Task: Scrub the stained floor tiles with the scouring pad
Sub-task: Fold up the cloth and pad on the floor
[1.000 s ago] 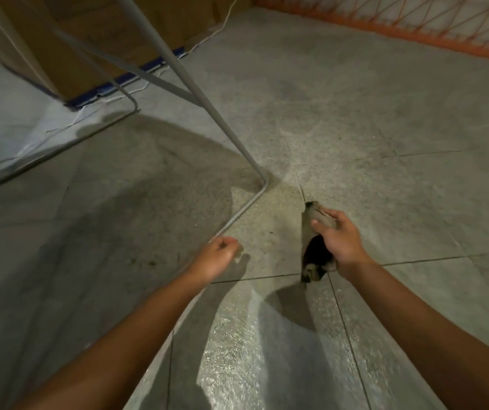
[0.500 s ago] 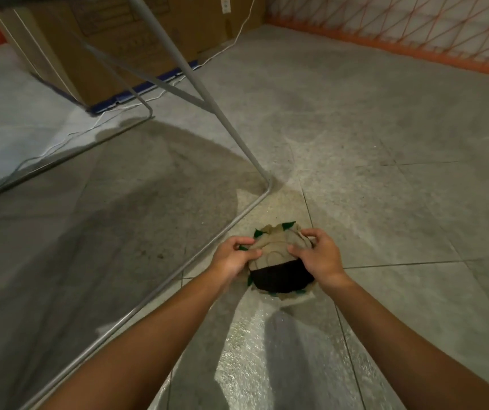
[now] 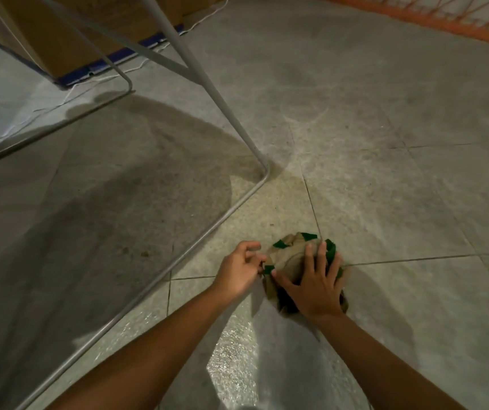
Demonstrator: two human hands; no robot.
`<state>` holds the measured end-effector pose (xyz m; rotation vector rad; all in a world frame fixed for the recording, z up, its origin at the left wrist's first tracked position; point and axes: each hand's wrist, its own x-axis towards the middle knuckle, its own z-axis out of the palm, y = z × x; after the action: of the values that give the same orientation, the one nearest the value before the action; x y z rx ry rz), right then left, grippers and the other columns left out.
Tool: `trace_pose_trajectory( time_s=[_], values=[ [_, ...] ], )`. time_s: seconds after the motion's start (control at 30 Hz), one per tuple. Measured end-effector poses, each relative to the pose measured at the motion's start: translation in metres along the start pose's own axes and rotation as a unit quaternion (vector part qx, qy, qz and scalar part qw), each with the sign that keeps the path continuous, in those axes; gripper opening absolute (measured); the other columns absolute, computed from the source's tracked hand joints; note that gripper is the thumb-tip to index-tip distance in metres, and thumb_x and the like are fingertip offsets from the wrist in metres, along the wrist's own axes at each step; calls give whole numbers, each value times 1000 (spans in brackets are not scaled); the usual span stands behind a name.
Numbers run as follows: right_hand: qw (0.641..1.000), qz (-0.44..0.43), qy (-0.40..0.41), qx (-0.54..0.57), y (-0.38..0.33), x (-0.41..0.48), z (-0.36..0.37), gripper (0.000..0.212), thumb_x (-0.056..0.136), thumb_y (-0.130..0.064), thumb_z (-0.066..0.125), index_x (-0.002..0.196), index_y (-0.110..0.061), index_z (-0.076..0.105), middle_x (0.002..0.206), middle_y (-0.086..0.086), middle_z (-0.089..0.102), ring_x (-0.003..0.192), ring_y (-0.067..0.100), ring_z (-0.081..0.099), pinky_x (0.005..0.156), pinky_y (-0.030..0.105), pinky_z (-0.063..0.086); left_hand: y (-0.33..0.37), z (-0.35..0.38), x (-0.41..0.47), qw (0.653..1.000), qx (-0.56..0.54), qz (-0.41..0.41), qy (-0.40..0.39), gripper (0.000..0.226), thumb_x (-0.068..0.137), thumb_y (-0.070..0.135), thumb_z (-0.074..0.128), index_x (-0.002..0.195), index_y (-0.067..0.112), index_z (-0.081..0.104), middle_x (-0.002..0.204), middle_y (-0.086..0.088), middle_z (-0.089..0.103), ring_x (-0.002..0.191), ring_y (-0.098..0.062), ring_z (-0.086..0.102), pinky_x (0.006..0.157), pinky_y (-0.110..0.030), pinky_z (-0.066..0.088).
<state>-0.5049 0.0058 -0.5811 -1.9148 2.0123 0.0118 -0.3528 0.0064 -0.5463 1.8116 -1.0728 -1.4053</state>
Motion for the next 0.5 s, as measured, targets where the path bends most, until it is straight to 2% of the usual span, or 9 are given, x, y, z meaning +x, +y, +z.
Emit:
trace_pose_trajectory(
  time_s=[0.07,0.13,0.2,0.23,0.3,0.33,0.43,0.5],
  values=[
    [999,-26,38,5,-8,7,8,112,68,-86,5,136,-3,40,142,26,33,128,51,28,101,63,13,-5,-16,3,999,27,27,31,24,96,8,47,119,14,53,105,0,67,106,-20,62,99,-37,46],
    [998,-40,34,15,-16,17,10,101,78,-78,12,129,1,48,135,29,42,121,53,36,94,66,24,-6,-34,5,998,11,29,63,20,96,7,46,111,19,53,100,3,65,102,-18,62,98,-38,46],
    [997,-57,44,34,-28,22,8,94,81,-74,15,132,-1,45,139,27,38,126,50,31,98,63,24,-5,-49,4,995,-21,23,95,19,96,4,45,109,16,54,102,-3,64,97,-20,60,96,-40,47],
    [995,-65,64,44,-34,26,9,89,82,-71,18,136,-4,41,143,23,33,131,47,24,102,59,19,-7,-55,3,993,-28,20,110,20,96,4,45,111,12,55,104,-7,64,96,-21,60,95,-40,47],
    [994,-87,54,49,-48,32,10,77,87,-64,27,141,-9,32,150,14,21,138,36,10,109,48,7,-10,-66,-1,990,-35,15,134,21,96,4,45,113,8,57,104,-10,64,92,-21,60,94,-41,48],
    [990,-113,56,57,-57,32,10,73,88,-60,27,141,-10,34,151,11,22,139,34,10,110,45,5,-11,-70,-4,989,-38,11,143,20,96,5,46,112,10,57,103,-9,65,89,-20,60,94,-42,49],
    [973,-193,57,109,-79,20,16,64,91,-48,19,128,-7,51,142,12,40,134,35,28,109,43,12,-12,-80,-12,989,-20,-15,147,18,98,12,45,111,18,55,100,0,63,88,-16,60,94,-41,49],
    [962,-231,39,140,-89,2,22,57,92,-39,20,124,-5,54,134,14,49,128,35,38,108,43,16,-13,-86,-19,987,-5,-32,154,20,98,16,44,115,19,54,101,2,62,88,-14,59,92,-37,48]
  ],
)
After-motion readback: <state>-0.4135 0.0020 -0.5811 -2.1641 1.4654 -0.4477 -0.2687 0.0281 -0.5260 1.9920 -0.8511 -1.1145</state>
